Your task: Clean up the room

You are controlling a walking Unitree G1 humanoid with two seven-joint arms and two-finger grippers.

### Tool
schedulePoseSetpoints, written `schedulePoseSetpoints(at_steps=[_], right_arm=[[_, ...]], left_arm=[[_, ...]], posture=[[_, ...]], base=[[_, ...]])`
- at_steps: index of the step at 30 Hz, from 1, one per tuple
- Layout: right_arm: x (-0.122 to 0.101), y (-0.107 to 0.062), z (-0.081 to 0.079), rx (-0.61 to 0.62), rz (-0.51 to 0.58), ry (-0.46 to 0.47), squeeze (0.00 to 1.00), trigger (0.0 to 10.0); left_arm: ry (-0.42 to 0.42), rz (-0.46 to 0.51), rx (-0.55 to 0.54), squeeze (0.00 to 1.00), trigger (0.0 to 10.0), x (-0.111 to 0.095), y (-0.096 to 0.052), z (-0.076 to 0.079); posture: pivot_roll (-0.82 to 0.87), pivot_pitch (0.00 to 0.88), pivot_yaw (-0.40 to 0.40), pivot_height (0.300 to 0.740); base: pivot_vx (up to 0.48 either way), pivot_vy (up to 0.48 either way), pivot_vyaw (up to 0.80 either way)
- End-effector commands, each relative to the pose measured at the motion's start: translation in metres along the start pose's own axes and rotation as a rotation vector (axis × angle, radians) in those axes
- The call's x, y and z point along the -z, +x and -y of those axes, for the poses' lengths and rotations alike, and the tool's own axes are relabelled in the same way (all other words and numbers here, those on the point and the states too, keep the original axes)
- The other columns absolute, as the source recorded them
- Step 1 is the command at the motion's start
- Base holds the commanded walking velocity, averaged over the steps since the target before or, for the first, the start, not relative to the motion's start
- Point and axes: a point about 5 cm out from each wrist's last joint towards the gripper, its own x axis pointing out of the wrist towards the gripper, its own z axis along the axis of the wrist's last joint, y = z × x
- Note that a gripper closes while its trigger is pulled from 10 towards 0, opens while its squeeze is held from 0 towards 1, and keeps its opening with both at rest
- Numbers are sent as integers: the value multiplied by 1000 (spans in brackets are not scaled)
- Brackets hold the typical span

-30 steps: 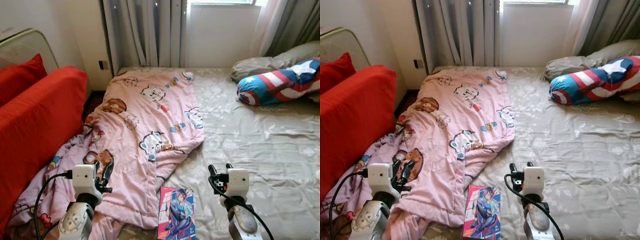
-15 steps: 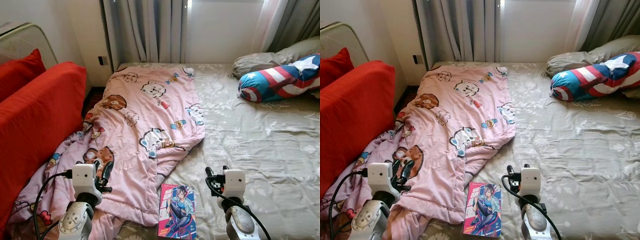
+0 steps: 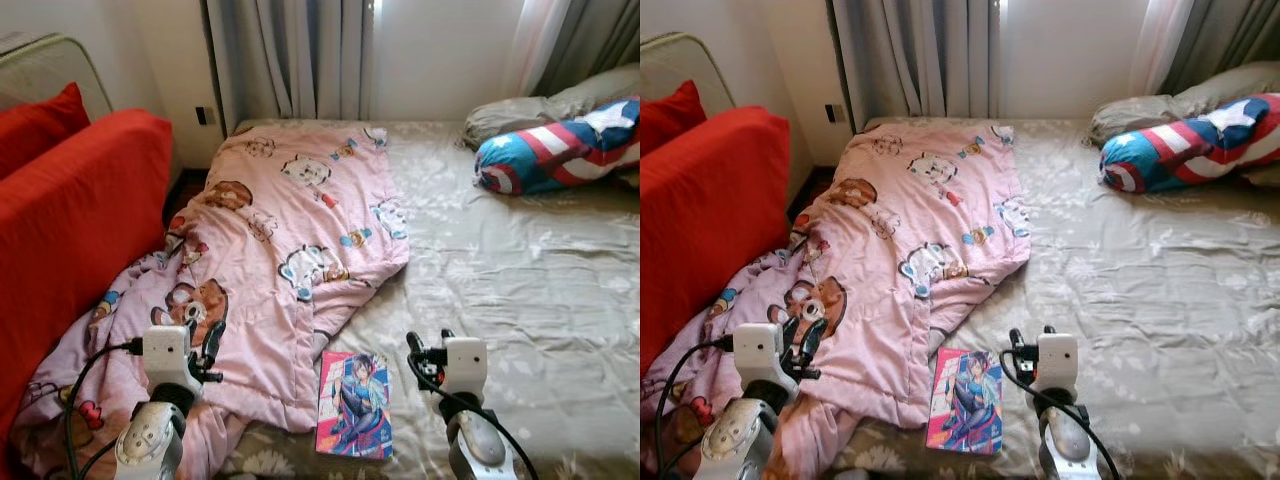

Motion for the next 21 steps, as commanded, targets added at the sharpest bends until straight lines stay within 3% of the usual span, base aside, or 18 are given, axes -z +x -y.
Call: schedulePoseSetpoints(at_steps=[1,21], right_arm=[[0,0,-2,-9,2,7,0,10000],[2,0,-9,-41,-1,20,0,10000]], left_arm=[[0,-4,8,0,10000,-2,1,0],[3,-5,11,0,10000,-4,1,-2]], posture=[[12,37,-2,660],[23,42,4,660]], base=[[0,0,0],[0,0,0]])
